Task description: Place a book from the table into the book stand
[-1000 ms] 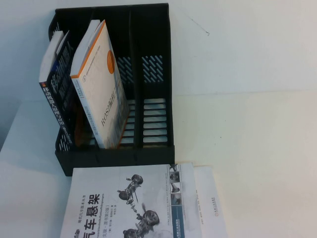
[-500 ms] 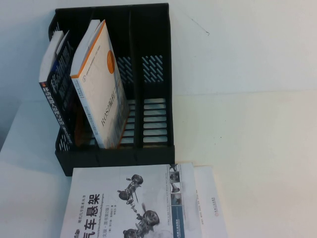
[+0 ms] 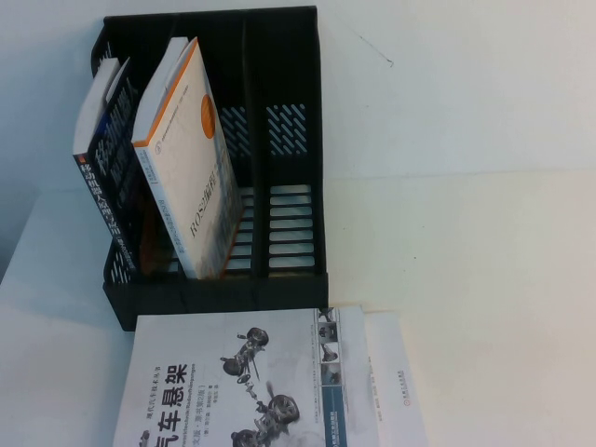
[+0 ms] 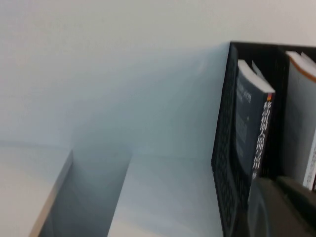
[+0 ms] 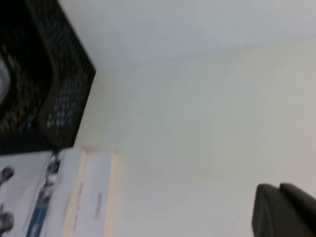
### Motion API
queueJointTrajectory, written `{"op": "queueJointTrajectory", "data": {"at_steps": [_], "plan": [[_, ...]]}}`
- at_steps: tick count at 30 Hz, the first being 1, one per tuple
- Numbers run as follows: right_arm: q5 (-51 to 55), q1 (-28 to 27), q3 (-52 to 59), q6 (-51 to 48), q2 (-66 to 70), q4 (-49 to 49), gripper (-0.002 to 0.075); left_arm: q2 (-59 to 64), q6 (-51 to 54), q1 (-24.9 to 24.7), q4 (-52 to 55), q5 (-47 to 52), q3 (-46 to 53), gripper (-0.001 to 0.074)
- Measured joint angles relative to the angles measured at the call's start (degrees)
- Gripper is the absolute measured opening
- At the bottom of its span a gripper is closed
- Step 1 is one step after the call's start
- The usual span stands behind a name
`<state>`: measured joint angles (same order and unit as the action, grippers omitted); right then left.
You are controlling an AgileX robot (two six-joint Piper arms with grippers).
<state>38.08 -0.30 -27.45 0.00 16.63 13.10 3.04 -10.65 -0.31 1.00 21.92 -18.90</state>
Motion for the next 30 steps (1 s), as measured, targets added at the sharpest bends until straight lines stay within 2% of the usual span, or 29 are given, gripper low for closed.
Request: {"op": "queueJointTrajectory", "data": {"at_steps": [3,8,12,14,17,23,26,30], "plan": [[3.8,0.0,-3.1,-8.0,10.5,8.4,0.0007,0.8,-1.0,0.0,-0.4,2.6,0.5,-0.0004],[4.3,0.0,-4.5,-23.4,28.3,22.0,0.0007,5.8,-1.7,0.0,-7.1,8.9,0.8,-0.0003],[3.0,1.3,-6.6,-29.1,41.7,25.5,0.0007,14.1,3.0,0.0,-12.1,13.3,-2.2,-0.0003],[1.4,4.5,-8.4,-29.9,47.3,25.9,0.0007,19.2,7.0,0.0,-15.3,15.5,-4.3,-0.0003],[-1.6,12.0,-11.7,-29.6,53.7,26.1,0.0007,26.3,12.8,0.0,-21.5,18.2,-6.8,-0.0003],[-6.4,24.5,-19.5,-27.1,67.0,26.1,0.0007,37.3,22.3,0.0,-32.9,17.6,-8.1,-0.0003],[-7.5,28.4,-23.1,-26.8,73.9,26.1,0.0008,40.3,24.8,0.0,-35.1,17.0,-8.2,-0.0003],[-7.9,30.7,-26.9,-26.5,81.1,25.1,0.0008,44.5,25.4,0.0,-36.5,16.3,-8.2,-0.0004]]}}
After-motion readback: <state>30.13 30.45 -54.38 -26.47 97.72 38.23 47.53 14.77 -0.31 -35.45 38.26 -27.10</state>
